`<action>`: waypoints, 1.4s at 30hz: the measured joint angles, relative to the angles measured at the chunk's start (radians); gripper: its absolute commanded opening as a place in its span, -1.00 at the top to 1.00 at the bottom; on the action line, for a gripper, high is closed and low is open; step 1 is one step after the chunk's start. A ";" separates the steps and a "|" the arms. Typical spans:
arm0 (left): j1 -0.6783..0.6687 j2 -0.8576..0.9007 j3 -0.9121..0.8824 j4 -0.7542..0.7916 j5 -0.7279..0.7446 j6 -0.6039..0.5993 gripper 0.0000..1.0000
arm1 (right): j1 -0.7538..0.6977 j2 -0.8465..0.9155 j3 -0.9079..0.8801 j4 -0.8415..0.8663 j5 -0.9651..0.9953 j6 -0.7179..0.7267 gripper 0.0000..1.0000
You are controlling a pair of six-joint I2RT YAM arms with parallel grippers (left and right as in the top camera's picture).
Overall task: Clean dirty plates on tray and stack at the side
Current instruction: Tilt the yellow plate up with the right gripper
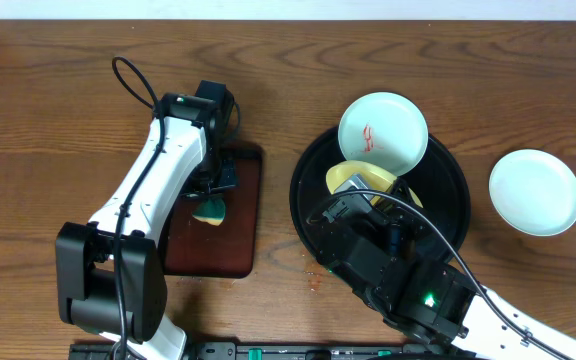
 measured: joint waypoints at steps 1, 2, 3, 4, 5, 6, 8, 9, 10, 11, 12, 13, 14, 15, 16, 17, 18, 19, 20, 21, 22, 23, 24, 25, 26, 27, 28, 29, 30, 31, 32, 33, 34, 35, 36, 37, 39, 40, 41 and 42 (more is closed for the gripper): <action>0.000 0.000 0.000 0.000 0.000 0.000 0.84 | 0.000 0.000 0.000 0.000 0.000 0.000 0.98; 0.000 0.000 0.000 0.000 0.000 0.000 0.84 | 0.000 0.000 0.000 0.000 0.000 0.000 0.98; 0.000 0.000 0.000 0.000 0.000 0.000 0.84 | 0.000 0.000 0.000 0.000 0.000 0.000 0.98; 0.000 0.000 0.000 0.000 0.000 0.000 0.84 | 0.000 0.000 0.000 0.000 0.000 0.000 0.98; 0.000 0.000 0.000 0.000 0.000 0.000 0.83 | 0.000 0.000 0.000 0.000 0.000 0.000 0.98; 0.000 0.000 0.000 0.000 0.000 0.000 0.84 | 0.000 0.000 0.000 0.000 0.000 0.000 0.98; 0.000 0.000 0.000 0.000 0.000 0.000 0.83 | 0.000 0.000 0.000 0.000 0.000 0.000 0.98; 0.000 0.000 0.000 0.000 0.000 0.000 0.83 | 0.000 0.000 0.000 0.000 0.000 0.000 0.98; 0.000 0.000 0.000 0.000 0.000 0.000 0.84 | 0.000 0.000 0.000 0.000 0.000 0.000 0.98; 0.000 0.000 0.000 0.000 0.000 0.000 0.84 | 0.000 0.000 0.000 0.000 0.000 0.000 0.98; 0.000 0.000 0.000 0.000 0.000 0.000 0.83 | 0.000 0.000 0.000 0.000 0.000 0.000 0.98; 0.000 0.000 0.000 0.000 0.000 0.000 0.84 | 0.000 0.000 0.000 0.000 0.000 0.000 0.98; 0.000 0.000 0.000 0.000 0.000 0.000 0.85 | 0.000 0.000 0.000 0.000 0.000 0.000 0.98; 0.000 0.000 0.000 0.000 0.000 0.000 0.84 | 0.000 0.000 0.000 0.000 0.000 0.000 0.98; 0.000 0.000 0.000 0.000 0.000 0.000 0.84 | 0.000 0.000 0.000 0.000 0.000 0.000 0.98; 0.000 0.000 0.000 0.000 0.000 0.000 0.84 | 0.000 0.000 0.000 0.000 0.000 0.000 0.98; 0.000 0.000 0.000 0.000 0.000 0.000 0.83 | 0.000 0.000 0.000 0.000 0.000 0.000 0.98; 0.000 0.000 0.000 0.000 0.000 0.000 0.84 | 0.000 0.000 0.000 0.000 0.000 0.000 0.98; 0.000 0.000 0.000 0.000 0.000 0.000 0.84 | 0.000 0.000 0.000 0.000 0.000 0.000 0.98; 0.000 0.000 0.000 0.000 0.000 0.000 0.83 | 0.000 0.000 0.000 0.000 0.000 0.000 0.98; 0.000 0.000 0.000 0.000 0.000 0.000 0.84 | 0.000 0.000 0.000 0.000 0.000 0.000 0.98; 0.000 0.000 0.000 0.000 0.000 0.000 0.83 | 0.000 0.000 0.000 0.000 0.000 0.000 0.98; 0.000 0.000 0.000 0.000 0.000 0.000 0.83 | 0.000 0.000 0.000 0.000 0.000 0.000 0.98; 0.000 0.000 0.000 0.000 0.000 0.000 0.84 | 0.000 0.000 0.000 0.000 0.000 0.000 0.98; 0.000 0.000 0.000 0.000 0.000 0.000 0.84 | 0.000 0.000 0.000 0.000 0.000 0.000 0.98; 0.000 0.000 0.000 0.000 0.000 0.000 0.83 | 0.000 0.000 0.000 0.000 0.000 0.000 0.98; 0.000 0.000 0.000 0.000 0.000 0.000 0.84 | 0.000 0.000 0.000 0.000 0.000 0.000 0.98; 0.000 0.000 0.000 0.000 0.000 0.000 0.84 | 0.000 0.000 0.000 0.000 0.000 0.000 0.98; 0.000 0.000 0.000 0.000 0.000 0.000 0.84 | 0.000 0.000 0.000 0.000 0.000 0.000 0.98; 0.000 0.000 0.000 0.000 0.000 0.000 0.84 | 0.000 0.000 0.000 0.000 0.000 0.000 0.98; 0.000 0.000 0.000 0.000 0.000 0.000 0.83 | 0.000 0.000 0.000 0.000 0.002 0.000 0.98; 0.000 0.000 0.000 0.000 0.000 0.000 0.84 | 0.000 0.000 0.000 0.000 0.005 0.000 0.98; 0.000 0.000 0.000 0.000 0.000 0.000 0.84 | 0.000 0.000 0.000 0.000 0.008 0.000 0.98; 0.000 0.000 0.000 0.000 0.000 0.000 0.84 | 0.000 0.000 0.000 0.000 0.016 0.000 0.98; 0.000 0.000 0.000 0.000 0.000 0.000 0.83 | 0.000 0.000 0.000 0.000 0.018 0.000 0.98; 0.000 0.000 0.000 0.000 0.000 0.000 0.84 | 0.000 0.000 0.000 0.000 0.022 0.000 0.98; 0.000 0.000 0.000 0.000 0.000 0.000 0.84 | 0.000 0.000 0.000 0.000 0.026 0.000 0.98; 0.000 0.000 0.000 0.000 0.000 0.000 0.83 | 0.000 0.000 0.000 0.000 0.027 0.000 0.98; 0.000 0.000 0.000 0.000 0.000 0.000 0.84 | 0.000 0.000 0.000 0.000 0.029 0.000 0.98; 0.000 0.000 0.000 0.000 0.000 0.000 0.84 | 0.000 0.000 0.000 0.000 0.030 0.000 0.98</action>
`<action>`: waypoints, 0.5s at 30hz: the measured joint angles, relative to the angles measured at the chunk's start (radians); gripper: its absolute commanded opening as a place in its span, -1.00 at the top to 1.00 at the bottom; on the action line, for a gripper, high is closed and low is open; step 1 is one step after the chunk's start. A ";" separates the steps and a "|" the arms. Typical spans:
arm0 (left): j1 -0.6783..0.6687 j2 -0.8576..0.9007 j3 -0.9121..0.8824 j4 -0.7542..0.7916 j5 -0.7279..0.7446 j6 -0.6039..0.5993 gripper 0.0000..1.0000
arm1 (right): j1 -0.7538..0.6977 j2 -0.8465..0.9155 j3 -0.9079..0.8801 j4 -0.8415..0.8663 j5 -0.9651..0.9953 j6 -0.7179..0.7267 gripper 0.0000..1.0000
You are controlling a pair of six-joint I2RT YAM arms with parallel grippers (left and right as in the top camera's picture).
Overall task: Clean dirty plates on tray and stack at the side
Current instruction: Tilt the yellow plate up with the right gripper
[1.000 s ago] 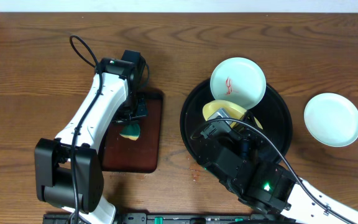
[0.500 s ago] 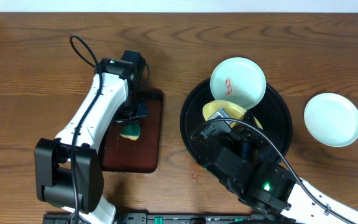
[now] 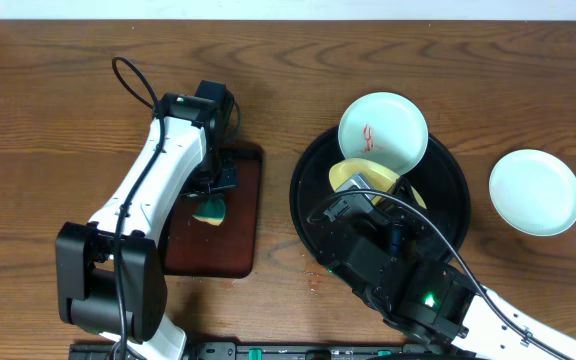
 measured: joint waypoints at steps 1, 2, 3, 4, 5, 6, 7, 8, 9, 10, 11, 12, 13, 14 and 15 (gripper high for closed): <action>0.000 0.000 0.000 0.000 0.000 0.000 0.83 | 0.000 0.000 0.000 0.000 0.000 0.000 0.98; 0.000 0.000 0.000 0.000 0.000 0.000 0.84 | 0.000 0.000 0.000 0.000 0.001 0.000 0.98; 0.000 0.000 0.000 0.000 0.000 0.000 0.83 | 0.000 0.000 0.000 0.000 0.001 0.000 0.98; 0.000 0.000 0.000 0.000 0.000 0.000 0.84 | 0.000 0.000 0.000 0.000 0.001 0.000 0.98; 0.000 0.000 0.000 0.000 0.000 0.000 0.84 | 0.000 0.000 0.000 0.000 0.002 0.000 0.98; 0.000 0.000 0.000 0.000 0.000 0.000 0.84 | 0.000 0.000 0.000 0.000 0.002 0.000 0.97; 0.000 0.000 0.000 0.000 0.000 0.000 0.84 | 0.000 0.000 0.000 0.000 0.003 0.000 0.98; 0.000 0.000 0.000 0.000 0.000 0.000 0.84 | 0.000 0.000 0.000 0.000 0.004 0.000 0.98; 0.000 0.000 0.000 0.000 0.000 0.000 0.84 | 0.000 0.000 0.000 0.000 0.004 0.000 0.98; 0.000 0.000 0.000 0.000 0.000 0.000 0.84 | 0.000 0.000 0.000 0.000 0.004 0.000 0.99; 0.000 0.000 0.000 0.000 0.000 0.000 0.84 | 0.000 0.000 0.000 0.000 0.005 0.000 0.98; 0.000 0.000 0.000 0.000 0.000 0.000 0.84 | 0.000 0.000 0.000 0.000 0.005 0.000 0.98; 0.000 0.000 0.000 0.000 0.000 0.000 0.84 | 0.000 0.000 0.000 0.000 0.005 0.000 0.98; 0.000 0.000 0.000 0.000 0.000 0.000 0.84 | 0.000 0.000 0.000 0.000 0.005 0.000 0.98; 0.000 0.000 0.000 0.000 0.000 0.000 0.84 | 0.000 0.000 0.000 0.000 0.005 0.000 0.98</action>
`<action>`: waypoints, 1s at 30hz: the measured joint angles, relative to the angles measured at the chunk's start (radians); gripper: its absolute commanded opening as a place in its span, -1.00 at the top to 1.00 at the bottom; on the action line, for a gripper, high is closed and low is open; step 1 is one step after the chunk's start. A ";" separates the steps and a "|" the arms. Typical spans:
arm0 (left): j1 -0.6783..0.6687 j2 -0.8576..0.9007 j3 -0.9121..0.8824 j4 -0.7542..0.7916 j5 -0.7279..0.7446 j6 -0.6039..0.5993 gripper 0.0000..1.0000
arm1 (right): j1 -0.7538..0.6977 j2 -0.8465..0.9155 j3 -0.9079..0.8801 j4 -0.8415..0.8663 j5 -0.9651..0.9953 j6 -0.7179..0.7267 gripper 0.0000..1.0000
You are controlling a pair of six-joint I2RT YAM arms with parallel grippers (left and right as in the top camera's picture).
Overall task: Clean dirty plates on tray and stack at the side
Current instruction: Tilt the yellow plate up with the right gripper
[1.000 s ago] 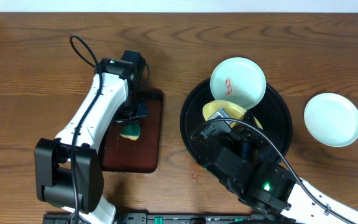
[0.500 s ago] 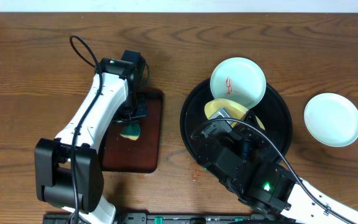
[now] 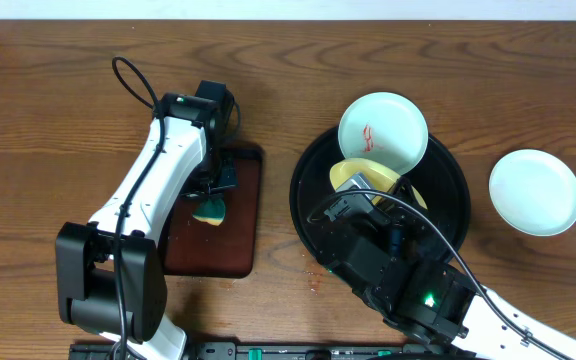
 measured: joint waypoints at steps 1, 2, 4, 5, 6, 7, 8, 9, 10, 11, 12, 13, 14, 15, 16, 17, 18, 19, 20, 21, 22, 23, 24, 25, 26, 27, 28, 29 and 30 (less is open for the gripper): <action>0.000 0.000 0.000 0.000 0.000 0.000 0.84 | 0.000 0.000 0.000 0.000 0.000 0.000 0.98; 0.000 0.000 0.000 0.000 0.000 0.000 0.83 | 0.000 0.000 0.000 0.000 0.000 0.000 0.98; 0.000 0.000 0.000 0.000 0.000 0.000 0.84 | 0.000 0.000 0.000 0.000 0.001 0.000 0.98; 0.000 0.000 0.000 0.000 0.000 0.000 0.84 | 0.000 0.000 0.000 0.000 0.001 0.000 0.98; 0.000 0.000 0.000 0.000 0.000 0.000 0.83 | 0.000 0.000 0.000 0.000 0.002 0.000 0.98; 0.000 0.000 0.000 0.000 0.000 0.000 0.84 | 0.000 0.000 0.000 0.000 0.002 0.000 0.98; 0.000 0.000 0.000 0.000 0.000 0.000 0.83 | 0.000 0.000 0.000 0.000 0.002 0.000 0.98; 0.000 0.000 0.000 0.000 0.000 0.000 0.84 | 0.000 0.000 0.000 0.000 0.002 0.000 0.98; 0.000 0.000 0.000 0.000 0.000 0.000 0.84 | 0.000 0.000 0.000 0.000 0.003 0.000 0.98; 0.000 0.000 0.000 0.000 0.000 0.000 0.84 | 0.000 0.000 0.000 0.000 0.002 0.000 0.98; 0.000 0.000 0.000 0.000 0.000 0.000 0.84 | 0.000 0.000 0.000 0.000 0.003 0.000 0.98; 0.000 0.000 0.000 -0.001 0.000 0.000 0.83 | 0.000 0.000 0.000 0.000 0.003 0.000 0.98; 0.000 0.000 0.000 0.000 0.000 0.000 0.83 | 0.000 0.000 0.000 0.000 0.003 0.000 0.98; 0.000 0.000 0.000 0.000 0.000 0.000 0.84 | 0.000 0.000 0.000 0.000 0.003 0.000 0.98; 0.000 0.000 0.000 0.000 0.000 0.000 0.84 | 0.000 0.000 0.000 0.000 0.003 0.000 0.98; 0.000 0.000 0.000 0.000 0.000 0.000 0.84 | 0.000 0.000 0.000 0.000 0.003 0.000 0.98; 0.000 0.000 0.000 0.000 0.000 0.000 0.84 | 0.000 0.000 0.000 0.000 0.003 0.000 0.98; 0.000 0.000 0.000 0.000 0.000 0.000 0.84 | 0.000 0.000 0.000 0.000 0.003 0.000 0.99; 0.000 0.000 0.000 0.000 0.000 0.000 0.84 | 0.000 0.000 0.000 0.000 0.003 0.000 0.98; 0.000 0.000 0.000 -0.001 0.000 0.000 0.84 | 0.000 0.000 0.000 0.000 0.003 0.000 0.98; 0.000 0.000 0.000 -0.001 0.000 0.000 0.84 | 0.000 0.000 0.000 0.000 0.003 0.000 0.98; 0.000 0.000 0.000 -0.001 0.000 0.000 0.84 | 0.000 0.000 0.000 0.000 0.003 0.000 0.98; 0.000 0.000 0.000 -0.001 0.000 0.000 0.84 | 0.000 0.000 0.000 0.000 0.003 0.000 0.98; 0.000 0.000 0.000 -0.001 0.000 0.000 0.84 | 0.000 0.000 0.000 0.001 0.003 0.000 0.98; 0.000 0.000 0.000 -0.001 0.000 0.000 0.84 | 0.000 0.000 0.000 0.002 0.003 0.000 0.98; 0.000 0.000 0.000 -0.001 0.000 0.000 0.84 | 0.000 0.000 0.000 0.003 0.003 0.000 0.98; 0.000 0.000 0.000 -0.001 0.000 0.000 0.84 | 0.000 0.000 0.000 0.005 0.003 0.001 0.98; 0.000 0.000 0.000 -0.001 0.000 0.000 0.84 | 0.000 0.000 0.000 0.006 0.003 0.003 0.98; 0.000 0.000 0.000 -0.002 0.000 0.000 0.84 | 0.000 0.000 0.000 0.006 0.003 0.010 0.98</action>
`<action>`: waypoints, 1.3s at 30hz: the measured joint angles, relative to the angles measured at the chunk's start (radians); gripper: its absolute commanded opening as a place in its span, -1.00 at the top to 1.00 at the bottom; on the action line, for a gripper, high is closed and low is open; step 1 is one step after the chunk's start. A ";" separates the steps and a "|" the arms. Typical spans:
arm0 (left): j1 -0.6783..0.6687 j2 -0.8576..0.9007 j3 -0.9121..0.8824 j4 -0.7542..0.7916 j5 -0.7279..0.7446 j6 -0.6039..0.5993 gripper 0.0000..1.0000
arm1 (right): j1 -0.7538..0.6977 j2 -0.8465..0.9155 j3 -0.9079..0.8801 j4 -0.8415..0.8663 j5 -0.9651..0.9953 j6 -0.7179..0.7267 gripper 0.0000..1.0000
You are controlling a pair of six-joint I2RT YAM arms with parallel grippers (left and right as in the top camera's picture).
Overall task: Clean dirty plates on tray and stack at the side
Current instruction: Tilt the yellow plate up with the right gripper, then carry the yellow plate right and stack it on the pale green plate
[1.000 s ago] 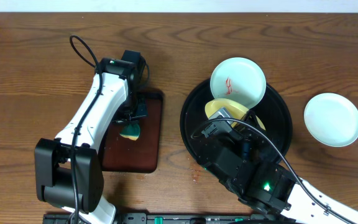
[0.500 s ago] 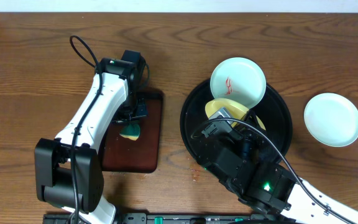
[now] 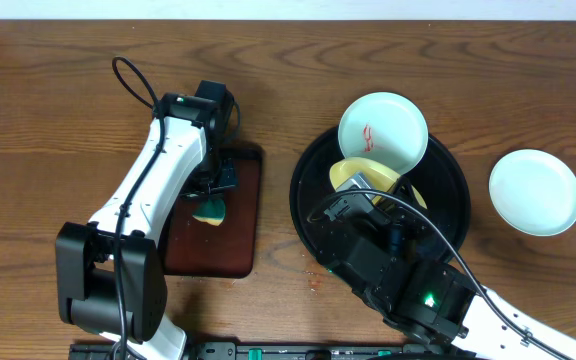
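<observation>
A round black tray (image 3: pixel 438 215) holds a pale green plate (image 3: pixel 383 133) with a red smear, propped on its far rim. In front of it is a yellow plate (image 3: pixel 348 176), partly hidden by my right arm. My right gripper (image 3: pixel 360 186) reaches in from the bottom and is shut on the yellow plate's near side. A clean pale plate (image 3: pixel 535 192) lies on the table to the right. My left gripper (image 3: pixel 214 195) points down over a brown board (image 3: pixel 238 235), shut on a yellow-green sponge (image 3: pixel 209 212).
The wooden table's far edge meets a white wall at the top. My left arm stretches from the bottom left up over the board. Small crumbs lie on the wood near the tray's front left rim (image 3: pixel 313 272).
At the oldest moment my right gripper was on the yellow plate in the tray and my left gripper was at the sponge over the board. The yellow plate then sat a touch further right. Both arms have held still since.
</observation>
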 measured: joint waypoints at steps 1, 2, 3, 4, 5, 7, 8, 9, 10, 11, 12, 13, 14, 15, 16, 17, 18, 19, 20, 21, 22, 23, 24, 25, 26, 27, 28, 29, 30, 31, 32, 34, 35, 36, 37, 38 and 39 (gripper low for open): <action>0.000 0.000 0.000 -0.002 0.000 0.000 0.83 | 0.000 0.000 0.000 0.000 0.000 0.015 0.98; 0.000 0.000 0.000 -0.004 0.000 0.000 0.84 | -0.002 0.000 0.000 -0.001 -0.002 0.034 0.98; 0.000 0.000 0.000 -0.005 0.000 0.000 0.83 | -0.008 0.000 0.000 -0.003 -0.008 0.053 0.98; 0.000 0.000 0.000 -0.005 0.000 0.000 0.84 | -0.018 0.000 0.000 -0.007 -0.022 0.073 0.98; 0.000 0.000 0.000 -0.005 0.000 0.000 0.84 | -0.035 0.000 0.000 -0.009 -0.039 0.091 0.98; 0.000 0.000 0.000 -0.006 0.000 0.000 0.83 | -0.077 0.000 0.000 -0.012 -0.072 0.119 0.98; 0.000 0.000 0.000 -0.006 0.000 0.000 0.84 | -0.095 0.000 0.000 -0.013 -0.082 0.129 0.98; 0.000 0.000 0.000 -0.006 0.000 0.000 0.84 | -0.105 0.000 0.000 -0.013 -0.090 0.136 0.98; 0.000 0.000 0.000 -0.007 0.000 0.000 0.84 | -0.109 -0.001 0.000 -0.011 -0.096 0.142 0.98; 0.000 0.000 0.000 -0.009 0.000 0.000 0.84 | -0.109 -0.001 0.000 -0.010 -0.105 0.146 0.98; 0.000 0.000 0.000 -0.010 0.000 0.000 0.84 | -0.109 -0.002 0.000 -0.011 -0.122 0.149 0.98; 0.000 0.000 0.000 -0.010 0.000 0.000 0.83 | -0.110 -0.002 0.000 -0.016 -0.132 0.149 0.98; 0.000 0.000 0.000 -0.010 0.000 0.000 0.84 | -0.116 -0.002 0.000 -0.024 -0.139 0.153 0.98; 0.000 0.000 0.000 -0.010 0.000 0.000 0.84 | -0.126 -0.002 0.000 -0.032 -0.142 0.164 0.98; 0.000 0.000 0.000 -0.010 0.000 0.000 0.84 | -0.142 -0.003 0.000 -0.035 -0.144 0.180 0.99; 0.000 0.000 0.000 -0.012 0.000 0.000 0.84 | -0.170 -0.005 0.000 -0.035 -0.156 0.206 0.98; 0.000 0.000 0.000 -0.013 0.000 0.000 0.84 | -0.196 -0.010 0.000 -0.035 -0.169 0.231 0.98; 0.000 0.000 0.000 -0.014 0.000 0.000 0.84 | -0.229 -0.016 0.000 -0.034 -0.195 0.258 0.98; 0.000 0.000 0.000 -0.014 0.000 0.000 0.84 | -0.264 -0.025 0.000 -0.032 -0.229 0.284 0.98; 0.000 0.000 0.000 -0.015 0.000 0.000 0.84 | -0.310 -0.037 0.000 -0.030 -0.277 0.312 0.99; 0.000 0.000 0.000 -0.016 0.000 0.000 0.84 | -0.362 -0.050 0.000 -0.029 -0.328 0.338 0.98; 0.000 0.000 0.000 -0.017 0.000 0.000 0.84 | -0.406 -0.060 0.000 -0.029 -0.368 0.358 0.98; 0.000 0.000 0.000 -0.017 0.000 0.000 0.84 | -0.460 -0.071 0.000 -0.028 -0.425 0.378 0.98; 0.000 0.000 0.000 -0.017 0.000 0.000 0.84 | -0.505 -0.080 0.000 -0.028 -0.464 0.392 0.98; 0.000 0.000 0.000 -0.017 0.000 0.000 0.84 | -0.582 -0.092 0.000 -0.027 -0.537 0.413 0.98; 0.000 0.000 0.000 -0.017 0.000 0.000 0.84 | -0.629 -0.100 0.000 -0.026 -0.573 0.425 0.98; 0.000 0.000 0.000 -0.017 0.000 0.000 0.84 | -0.692 -0.106 0.000 -0.024 -0.633 0.439 0.98; 0.000 0.000 0.000 -0.018 0.000 0.000 0.84 | -0.765 -0.114 0.000 -0.025 -0.695 0.454 0.98; 0.000 0.000 0.000 -0.017 0.000 0.000 0.84 | -0.820 -0.117 0.000 -0.025 -0.745 0.463 0.98; 0.000 0.000 0.000 -0.018 0.000 0.000 0.84 | -0.885 -0.119 0.000 -0.025 -0.802 0.472 0.98; 0.000 0.000 0.000 -0.017 0.000 0.000 0.84 | -0.948 -0.120 0.000 -0.025 -0.851 0.481 0.98; 0.000 0.000 0.000 -0.017 0.000 0.000 0.84 | -1.086 -0.118 0.000 -0.027 -0.937 0.502 0.98; 0.000 0.000 0.000 -0.017 0.000 0.000 0.84 | -1.147 -0.114 0.000 -0.030 -0.968 0.511 0.98; 0.000 0.000 0.000 -0.017 0.000 0.000 0.84 | -1.218 -0.108 0.001 -0.031 -0.995 0.522 0.98; 0.000 0.000 0.000 -0.017 0.000 0.000 0.84 | -1.264 -0.101 0.001 -0.031 -1.011 0.529 0.98; 0.000 0.000 0.000 -0.018 0.000 0.000 0.84 | -1.312 -0.090 0.002 -0.029 -1.029 0.536 0.98; 0.000 0.000 0.000 -0.018 0.000 0.000 0.84 | -1.364 -0.075 0.002 -0.029 -1.036 0.541 0.98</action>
